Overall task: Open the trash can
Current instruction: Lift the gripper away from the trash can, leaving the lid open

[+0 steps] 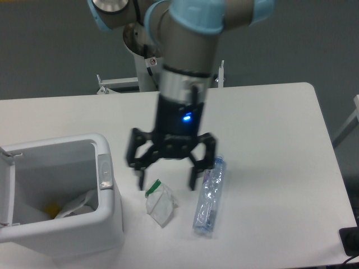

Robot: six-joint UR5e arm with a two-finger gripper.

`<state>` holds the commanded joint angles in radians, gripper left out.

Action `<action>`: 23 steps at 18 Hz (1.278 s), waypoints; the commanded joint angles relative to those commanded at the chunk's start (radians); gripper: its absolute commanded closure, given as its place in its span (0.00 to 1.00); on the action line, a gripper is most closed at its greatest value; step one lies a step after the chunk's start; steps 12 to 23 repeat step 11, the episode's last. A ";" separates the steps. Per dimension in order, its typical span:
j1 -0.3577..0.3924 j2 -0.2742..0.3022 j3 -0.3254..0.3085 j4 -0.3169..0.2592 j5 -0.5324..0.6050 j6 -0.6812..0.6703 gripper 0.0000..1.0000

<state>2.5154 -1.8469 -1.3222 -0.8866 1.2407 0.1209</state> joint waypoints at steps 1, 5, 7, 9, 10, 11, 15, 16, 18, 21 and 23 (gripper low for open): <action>0.041 0.006 -0.009 -0.006 0.037 0.060 0.00; 0.146 0.032 -0.057 -0.015 0.123 0.245 0.00; 0.180 0.038 -0.100 -0.043 0.181 0.436 0.00; 0.204 0.054 -0.133 -0.092 0.258 0.605 0.00; 0.227 0.057 -0.134 -0.101 0.278 0.658 0.00; 0.250 0.057 -0.135 -0.109 0.276 0.686 0.00; 0.250 0.057 -0.135 -0.109 0.276 0.686 0.00; 0.250 0.057 -0.135 -0.109 0.276 0.686 0.00; 0.250 0.057 -0.135 -0.109 0.276 0.686 0.00; 0.250 0.057 -0.135 -0.109 0.276 0.686 0.00; 0.250 0.057 -0.135 -0.109 0.276 0.686 0.00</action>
